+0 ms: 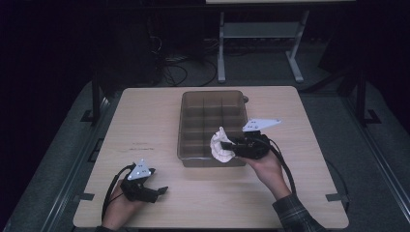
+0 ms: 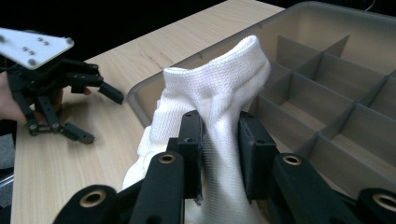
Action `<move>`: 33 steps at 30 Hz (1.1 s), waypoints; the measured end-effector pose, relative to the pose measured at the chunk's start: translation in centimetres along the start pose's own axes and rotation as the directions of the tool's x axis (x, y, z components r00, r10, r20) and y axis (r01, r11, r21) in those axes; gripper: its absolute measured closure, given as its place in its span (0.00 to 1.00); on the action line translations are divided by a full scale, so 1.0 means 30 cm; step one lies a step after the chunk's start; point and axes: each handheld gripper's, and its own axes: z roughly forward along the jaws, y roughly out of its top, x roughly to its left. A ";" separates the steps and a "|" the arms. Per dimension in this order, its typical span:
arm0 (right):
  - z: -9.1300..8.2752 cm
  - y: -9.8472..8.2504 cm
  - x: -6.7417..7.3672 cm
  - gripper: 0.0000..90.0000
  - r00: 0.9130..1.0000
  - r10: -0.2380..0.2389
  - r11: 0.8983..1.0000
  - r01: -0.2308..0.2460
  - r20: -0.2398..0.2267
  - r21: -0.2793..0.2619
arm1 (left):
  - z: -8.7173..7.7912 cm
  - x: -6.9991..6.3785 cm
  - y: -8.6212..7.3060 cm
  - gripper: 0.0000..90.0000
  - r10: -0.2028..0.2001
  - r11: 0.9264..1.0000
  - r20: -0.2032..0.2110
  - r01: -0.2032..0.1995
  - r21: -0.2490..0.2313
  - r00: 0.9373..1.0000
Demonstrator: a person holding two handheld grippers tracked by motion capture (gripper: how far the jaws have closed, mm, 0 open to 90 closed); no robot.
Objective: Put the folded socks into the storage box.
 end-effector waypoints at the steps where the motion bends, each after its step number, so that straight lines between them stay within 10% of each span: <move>1: 0.005 0.008 -0.006 0.81 1.000 -0.002 1.000 0.002 0.009 0.002 | 0.000 0.000 0.000 0.16 0.002 1.000 0.000 -0.002 0.001 1.000; 33: 0.218 0.109 -0.117 0.81 0.999 -0.001 0.987 -0.006 0.042 0.160 | 0.000 0.000 0.000 0.16 0.002 1.000 0.002 -0.002 0.002 1.000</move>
